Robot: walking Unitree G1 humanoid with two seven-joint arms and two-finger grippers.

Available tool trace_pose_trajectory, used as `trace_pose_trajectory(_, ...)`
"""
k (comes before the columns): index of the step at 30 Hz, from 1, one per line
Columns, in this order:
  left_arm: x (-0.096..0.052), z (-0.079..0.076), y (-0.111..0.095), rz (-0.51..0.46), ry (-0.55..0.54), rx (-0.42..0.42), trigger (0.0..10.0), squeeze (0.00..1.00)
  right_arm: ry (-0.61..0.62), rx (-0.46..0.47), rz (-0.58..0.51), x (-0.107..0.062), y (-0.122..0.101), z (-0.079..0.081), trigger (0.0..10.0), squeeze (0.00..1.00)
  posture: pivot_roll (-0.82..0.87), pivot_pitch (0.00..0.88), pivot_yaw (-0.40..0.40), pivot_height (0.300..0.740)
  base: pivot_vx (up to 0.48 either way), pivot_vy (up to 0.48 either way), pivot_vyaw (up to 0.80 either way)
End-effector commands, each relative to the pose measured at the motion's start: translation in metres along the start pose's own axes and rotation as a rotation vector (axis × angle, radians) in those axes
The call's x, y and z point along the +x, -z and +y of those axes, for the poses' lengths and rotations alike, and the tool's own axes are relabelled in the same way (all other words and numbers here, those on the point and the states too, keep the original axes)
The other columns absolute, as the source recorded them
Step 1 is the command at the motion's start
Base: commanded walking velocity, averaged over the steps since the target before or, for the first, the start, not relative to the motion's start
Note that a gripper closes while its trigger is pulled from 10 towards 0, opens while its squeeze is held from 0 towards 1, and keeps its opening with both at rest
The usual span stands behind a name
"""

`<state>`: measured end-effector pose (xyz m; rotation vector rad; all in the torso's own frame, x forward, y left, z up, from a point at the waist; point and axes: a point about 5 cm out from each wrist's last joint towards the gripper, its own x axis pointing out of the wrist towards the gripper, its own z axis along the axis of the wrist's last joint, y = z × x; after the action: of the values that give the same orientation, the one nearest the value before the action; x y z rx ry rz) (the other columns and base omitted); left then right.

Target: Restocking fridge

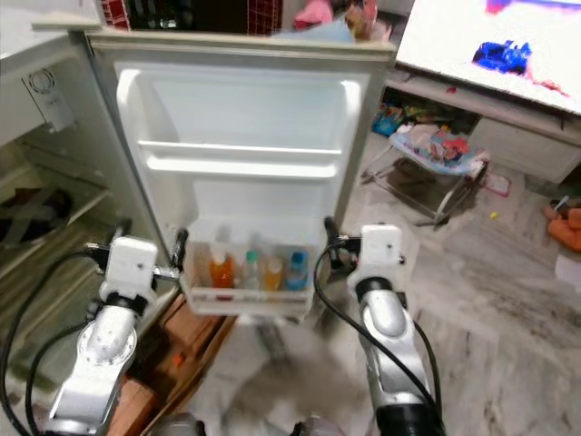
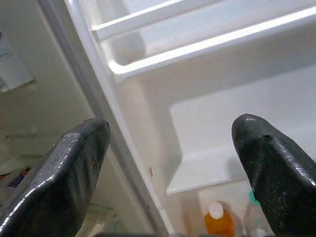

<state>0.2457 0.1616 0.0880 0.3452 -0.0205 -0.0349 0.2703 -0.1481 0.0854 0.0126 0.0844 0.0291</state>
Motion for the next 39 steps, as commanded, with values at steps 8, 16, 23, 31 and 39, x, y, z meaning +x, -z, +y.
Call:
trace_pose_trajectory(8, 0.012, 0.007, -0.001, 0.007, -0.006, 0.006, 10.0, 0.0, -0.039, 0.025, -0.055, 0.011, -0.013, 0.01, 10.0, 0.0, 0.12, 0.0, -0.042, 0.74, 0.0, -0.367, 0.0)
trace_pose_trajectory(16, 0.016, 0.007, 0.008, 0.051, -0.027, -0.002, 10.0, 0.0, -0.054, -0.004, -0.114, 0.017, -0.027, 0.012, 10.0, 0.0, 0.09, 0.0, -0.031, 0.74, 0.0, -0.304, 0.24)
trace_pose_trajectory(23, 0.023, 0.004, 0.006, 0.051, -0.026, -0.005, 10.0, 0.0, -0.075, 0.002, -0.128, 0.022, -0.031, 0.013, 10.0, 0.0, 0.09, 0.0, -0.041, 0.74, 0.0, -0.4, 0.8)
trace_pose_trajectory(31, 0.024, 0.004, 0.006, 0.055, -0.041, -0.006, 10.0, 0.0, -0.102, 0.003, -0.15, 0.028, -0.038, 0.017, 10.0, 0.0, 0.09, 0.0, -0.05, 0.74, 0.092, -0.435, 0.8)
trace_pose_trajectory(39, 0.024, 0.003, 0.006, 0.054, -0.043, -0.008, 10.0, 0.0, -0.109, 0.007, -0.15, 0.028, -0.038, 0.018, 10.0, 0.0, 0.09, 0.0, -0.055, 0.74, 0.308, -0.364, 0.1)
